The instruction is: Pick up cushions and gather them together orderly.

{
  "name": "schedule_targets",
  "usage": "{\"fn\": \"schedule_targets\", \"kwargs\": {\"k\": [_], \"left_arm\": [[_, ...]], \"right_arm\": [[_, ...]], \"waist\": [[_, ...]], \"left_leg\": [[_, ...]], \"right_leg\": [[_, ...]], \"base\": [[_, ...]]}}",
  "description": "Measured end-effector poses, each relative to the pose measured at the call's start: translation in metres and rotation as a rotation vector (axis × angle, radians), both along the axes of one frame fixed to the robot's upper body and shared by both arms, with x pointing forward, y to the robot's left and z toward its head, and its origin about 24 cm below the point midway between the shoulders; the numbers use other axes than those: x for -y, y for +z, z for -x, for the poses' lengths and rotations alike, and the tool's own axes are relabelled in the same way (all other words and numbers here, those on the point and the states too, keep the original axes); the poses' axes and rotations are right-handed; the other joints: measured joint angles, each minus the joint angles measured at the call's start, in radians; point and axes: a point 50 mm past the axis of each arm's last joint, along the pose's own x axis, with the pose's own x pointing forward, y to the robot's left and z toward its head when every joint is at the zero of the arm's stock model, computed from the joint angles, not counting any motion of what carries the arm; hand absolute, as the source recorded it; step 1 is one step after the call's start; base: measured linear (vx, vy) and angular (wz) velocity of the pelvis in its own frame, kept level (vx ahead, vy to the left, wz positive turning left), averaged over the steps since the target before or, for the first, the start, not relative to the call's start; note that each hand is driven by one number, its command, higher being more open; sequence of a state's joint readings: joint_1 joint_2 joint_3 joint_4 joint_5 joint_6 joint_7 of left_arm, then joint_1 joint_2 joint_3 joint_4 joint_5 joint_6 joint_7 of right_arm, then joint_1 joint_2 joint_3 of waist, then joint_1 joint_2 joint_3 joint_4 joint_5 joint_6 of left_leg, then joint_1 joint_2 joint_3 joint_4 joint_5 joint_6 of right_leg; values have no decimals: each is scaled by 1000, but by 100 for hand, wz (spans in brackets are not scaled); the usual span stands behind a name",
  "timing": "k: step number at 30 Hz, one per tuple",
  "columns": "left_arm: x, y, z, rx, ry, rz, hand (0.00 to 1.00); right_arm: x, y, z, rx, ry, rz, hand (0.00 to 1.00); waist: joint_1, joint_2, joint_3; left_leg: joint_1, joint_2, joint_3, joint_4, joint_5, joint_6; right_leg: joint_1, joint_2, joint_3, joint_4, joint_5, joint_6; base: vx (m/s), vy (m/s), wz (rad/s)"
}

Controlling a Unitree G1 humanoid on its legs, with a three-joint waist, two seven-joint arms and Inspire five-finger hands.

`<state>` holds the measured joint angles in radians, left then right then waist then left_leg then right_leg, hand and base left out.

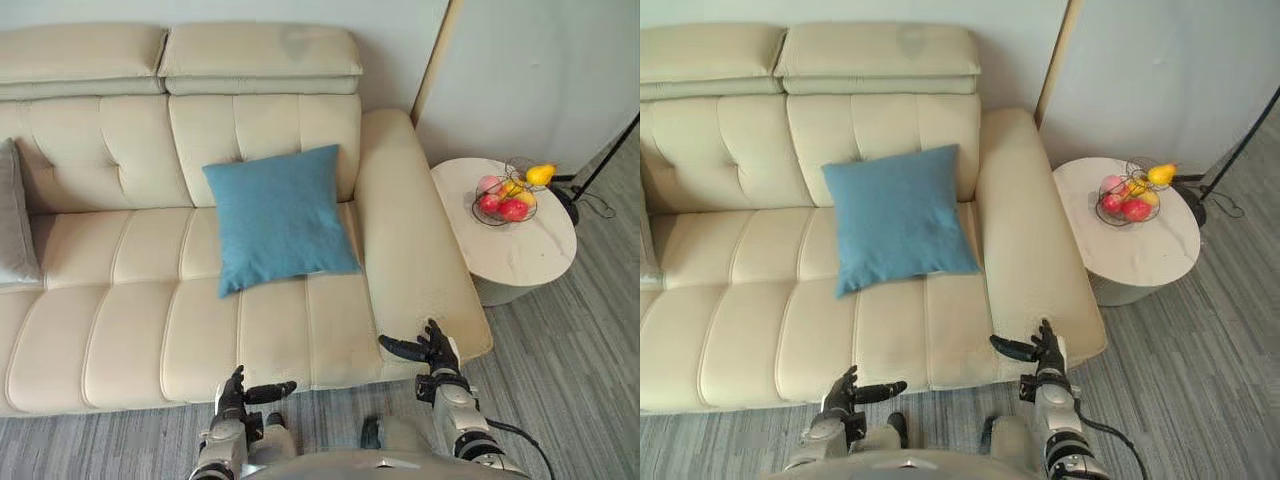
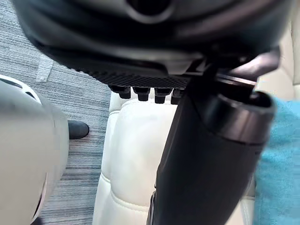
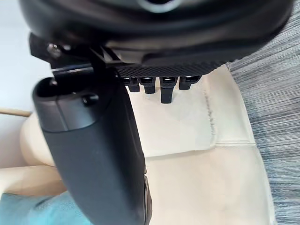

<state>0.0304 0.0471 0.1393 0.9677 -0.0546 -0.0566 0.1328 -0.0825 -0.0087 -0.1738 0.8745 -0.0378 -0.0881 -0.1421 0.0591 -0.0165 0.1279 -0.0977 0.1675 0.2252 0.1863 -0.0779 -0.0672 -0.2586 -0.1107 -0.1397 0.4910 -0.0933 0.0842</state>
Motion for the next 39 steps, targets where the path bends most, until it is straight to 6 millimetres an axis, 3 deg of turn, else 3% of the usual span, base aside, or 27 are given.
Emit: {"fn": "schedule_targets", "kwargs": {"k": [1, 2, 3, 5, 6, 7, 9, 11, 12, 15, 17, 18, 20, 23, 29, 32, 37, 38, 39], "left_arm": [[-2, 1, -2, 6, 1, -8, 100], [-6, 3, -3, 14, 7, -23, 100], [-6, 5, -6, 30, 11, -23, 100], [-2, 6, -9, 44, 22, -9, 100], [1, 6, -11, 49, 19, 0, 100], [8, 6, -15, 52, 2, 10, 100], [13, 6, -17, 57, -15, 19, 100], [14, 7, -17, 60, -21, 19, 100], [15, 7, -18, 61, -28, 18, 100], [16, 11, -26, 83, -62, 6, 100], [18, 11, -27, 85, -79, -2, 100], [21, 11, -26, 83, -82, 4, 100], [24, 8, -23, 67, -83, 14, 100], [8, 4, -12, 9, -102, -37, 100], [-3, -3, 5, -66, -136, -76, 100], [-11, -6, 15, -106, -121, -85, 100], [-5, -9, 20, -121, -138, -59, 100], [-11, -13, 32, -162, -116, -56, 100], [-11, -13, 32, -163, -116, -56, 100]], "right_arm": [[-4, -2, 3, -10, -1, -11, 100], [-11, -7, 10, -36, 3, -29, 100], [-14, -6, 8, -30, 13, -25, 100], [-13, -1, 0, -1, 15, -2, 100], [-13, 6, -10, 41, 16, 11, 100], [-6, 13, -20, 82, 15, 36, 100], [-3, 13, -19, 76, 12, 45, 100], [-3, 7, -13, 30, 2, 43, 100], [-4, 6, -11, 19, 0, 39, 100], [-7, -9, 11, -78, -14, 20, 100], [-7, -17, 29, -130, -33, 8, 100], [-6, -19, 34, -143, -36, 6, 100], [-2, -24, 42, -177, -58, -6, 100], [-17, -33, 56, -242, -59, -70, 100], [-6, -40, 70, -297, -105, -76, 100], [1, -43, 78, -330, -132, -77, 100], [19, -43, 82, -343, -165, -44, 100], [25, -46, 92, -385, -173, -46, 100], [25, -46, 92, -385, -173, -46, 100]], "waist": [[0, -10, 5], [5, -36, 0], [18, -48, 0], [53, -34, -2], [57, -35, 0], [51, 9, 25], [48, 28, 34], [49, 26, 32], [49, 25, 32], [47, 19, 45], [38, 14, 47], [34, 18, 44], [17, 30, 36], [-5, -38, 2], [-17, -12, -18], [-18, -9, -22], [-20, -16, -31], [-43, -5, -60], [-43, -5, -61]], "left_leg": [[-8, -4, -8, 19, -1, 1], [-39, -17, -26, 70, -6, 10], [-68, -25, -29, 101, -10, 11], [-99, -14, -24, 84, 7, -3], [-137, -21, -19, 72, 34, -10], [-154, -3, -42, 61, 64, -14], [-150, 9, -63, 37, 94, -18], [-140, 8, -83, -51, 178, -36], [-140, 7, -89, -63, 188, -40], [-179, 12, -98, 129, 65, -16], [-157, 13, -104, 292, -52, -21], [-135, 21, -107, 314, -91, -28], [-68, 13, -113, 191, -153, -31], [-2, -80, -82, 2, -45, 7], [62, -139, -68, -97, 6, 35], [93, -137, -73, -103, 7, 34], [129, -133, -71, -125, 8, 32], [183, -130, -78, -152, -3, 19], [183, -130, -78, -152, -3, 19]], "right_leg": [[-9, -9, -2, 127, -37, 20], [18, -10, 6, 249, -77, 66], [43, -7, 11, 176, -117, 72], [84, 35, 7, 7, -138, 39], [108, 40, 7, -113, -157, -26], [131, 68, -13, -189, -104, -58], [170, 86, -42, -257, -60, -65], [183, 94, -85, -304, -22, -84], [180, 93, -94, -307, -17, -88], [162, 65, -138, -274, -11, -98], [142, 26, -139, -249, -3, -85], [132, 19, -137, -246, 4, -73], [126, 20, -130, -272, 34, -28], [157, -35, -110, -396, 106, 7], [211, -59, -72, -498, 180, 17], [252, -45, -73, -525, 187, 13], [278, -34, -66, -544, 190, 3], [315, -20, -38, -575, 190, -9], [315, -20, -38, -575, 190, -9]], "base": [[-72, -89, 52], [-127, -184, 50], [-166, -187, 30], [-207, -100, -24], [-266, -89, -7], [-181, -62, 11], [-190, -12, 36], [-175, -24, 51], [-164, -7, 47], [-117, 63, 36], [-113, 178, 15], [-130, 252, 9], [-148, 269, 4], [-63, 169, 6], [2, 97, -3], [31, -7, -1], [-3, -29, -5], [-6, -8, -3], [0, 0, 0]]}}
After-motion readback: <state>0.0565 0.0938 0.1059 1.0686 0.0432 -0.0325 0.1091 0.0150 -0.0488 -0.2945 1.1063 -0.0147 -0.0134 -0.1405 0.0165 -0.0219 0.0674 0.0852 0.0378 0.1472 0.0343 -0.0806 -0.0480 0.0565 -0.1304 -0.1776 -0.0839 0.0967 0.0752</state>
